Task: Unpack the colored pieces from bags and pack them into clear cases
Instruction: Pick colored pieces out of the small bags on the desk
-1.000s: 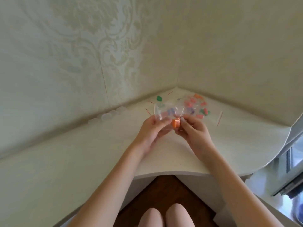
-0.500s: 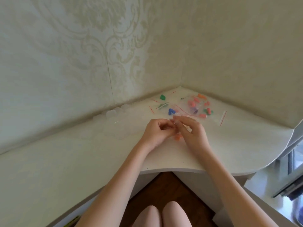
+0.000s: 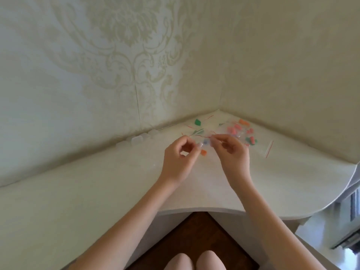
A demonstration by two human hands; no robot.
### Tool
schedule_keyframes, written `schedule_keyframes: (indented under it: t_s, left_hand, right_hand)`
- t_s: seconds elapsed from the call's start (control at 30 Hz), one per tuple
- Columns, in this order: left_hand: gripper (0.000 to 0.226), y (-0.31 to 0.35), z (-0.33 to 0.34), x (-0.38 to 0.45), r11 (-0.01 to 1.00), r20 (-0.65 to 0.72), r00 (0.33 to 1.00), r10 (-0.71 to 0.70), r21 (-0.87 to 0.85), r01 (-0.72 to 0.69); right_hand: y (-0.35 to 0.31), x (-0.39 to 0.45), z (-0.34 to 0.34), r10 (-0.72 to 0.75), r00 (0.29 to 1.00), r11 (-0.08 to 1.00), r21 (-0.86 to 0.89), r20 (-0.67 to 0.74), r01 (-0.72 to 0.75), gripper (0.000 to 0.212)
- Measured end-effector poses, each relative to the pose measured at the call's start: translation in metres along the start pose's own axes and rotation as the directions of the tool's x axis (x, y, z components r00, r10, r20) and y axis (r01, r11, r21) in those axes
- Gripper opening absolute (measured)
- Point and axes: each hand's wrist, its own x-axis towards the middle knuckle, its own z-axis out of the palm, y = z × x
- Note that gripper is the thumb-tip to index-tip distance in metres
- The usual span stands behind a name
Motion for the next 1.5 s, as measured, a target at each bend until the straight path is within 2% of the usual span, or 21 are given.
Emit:
schedule_keyframes:
  t_s: [0.07, 0.13, 0.27, 0.37, 0.63, 0.77, 0.87, 0.93, 1.03, 1.1, 1.2, 1.23, 1.33, 1.5]
  left_hand:
    - [0.014, 0.006, -0.012, 0.008, 0.994, 0.062, 0.996, -0.066, -0.078, 0.070]
    - [0.016, 0.006, -0.025, 0.016, 0.974, 0.047, 0.986, -0.163, -0.151, 0.168]
    - [0.020, -0.015, -0.050, 0.014, 0.869, 0.063, 0.921, -0.384, -0.313, 0.383]
    - [0.015, -0.027, -0.060, 0.014, 0.841, 0.085, 0.911, -0.403, -0.359, 0.406]
    - [0.013, -0.028, -0.050, 0.009, 0.878, 0.105, 0.936, -0.337, -0.323, 0.352]
    - [0.012, -0.031, -0.049, 0.006, 0.945, 0.034, 0.971, -0.236, -0.225, 0.237]
    - [0.012, -0.030, -0.049, 0.005, 0.983, 0.017, 0.988, -0.154, -0.102, 0.155]
    - [0.014, -0.029, -0.047, 0.004, 0.994, 0.014, 0.994, -0.105, -0.020, 0.105]
    - [0.016, -0.029, -0.046, 0.003, 0.998, 0.022, 1.000, -0.017, 0.062, 0.016]
    - [0.017, -0.032, -0.046, 0.002, 0.994, 0.046, 0.998, 0.037, 0.099, -0.042]
    - [0.019, -0.033, -0.044, 0.001, 0.983, 0.087, 0.992, 0.088, 0.153, -0.100]
    - [0.020, -0.033, -0.044, 0.001, 0.980, 0.093, 0.991, 0.097, 0.167, -0.112]
    - [0.021, -0.034, -0.044, 0.001, 0.976, 0.094, 0.991, 0.097, 0.186, -0.113]
    - [0.025, -0.035, -0.042, 0.000, 0.975, 0.128, 0.991, 0.039, 0.212, -0.066]
  right_hand:
    - [-0.007, -0.003, 0.025, -0.082, 0.995, 0.995, -0.050, 0.052, 0.084, 0.015]
    - [-0.007, -0.010, 0.050, -0.088, 0.993, 0.994, -0.052, 0.080, 0.093, 0.018]
    - [0.007, -0.018, 0.073, -0.133, 0.977, 0.975, -0.154, 0.168, 0.160, 0.016]
    - [0.012, -0.018, 0.073, -0.185, 0.962, 0.953, -0.204, 0.199, 0.225, 0.017]
    - [0.018, -0.023, 0.070, -0.199, 0.977, 0.939, -0.268, 0.081, 0.214, 0.011]
    - [0.020, -0.021, 0.070, -0.225, 0.968, 0.921, -0.300, 0.116, 0.250, 0.009]
    - [0.019, -0.021, 0.069, -0.176, 0.974, 0.937, -0.280, 0.144, 0.211, 0.012]
    - [0.015, -0.021, 0.068, -0.086, 0.983, 0.971, -0.209, 0.163, 0.119, 0.014]
    - [0.007, -0.020, 0.062, 0.134, 0.962, 0.991, -0.025, 0.238, -0.132, 0.008]
    - [0.006, -0.019, 0.060, 0.242, 0.925, 0.960, 0.064, 0.292, -0.271, 0.004]
    - [0.010, -0.017, 0.059, 0.333, 0.886, 0.882, 0.225, 0.324, -0.414, 0.020]
    - [0.012, -0.016, 0.060, 0.328, 0.892, 0.891, 0.212, 0.311, -0.401, 0.022]
    - [0.014, -0.019, 0.064, 0.200, 0.937, 0.976, 0.028, 0.288, -0.217, 0.020]
    - [0.010, -0.024, 0.071, 0.106, 0.925, 0.994, -0.054, 0.364, -0.092, 0.031]
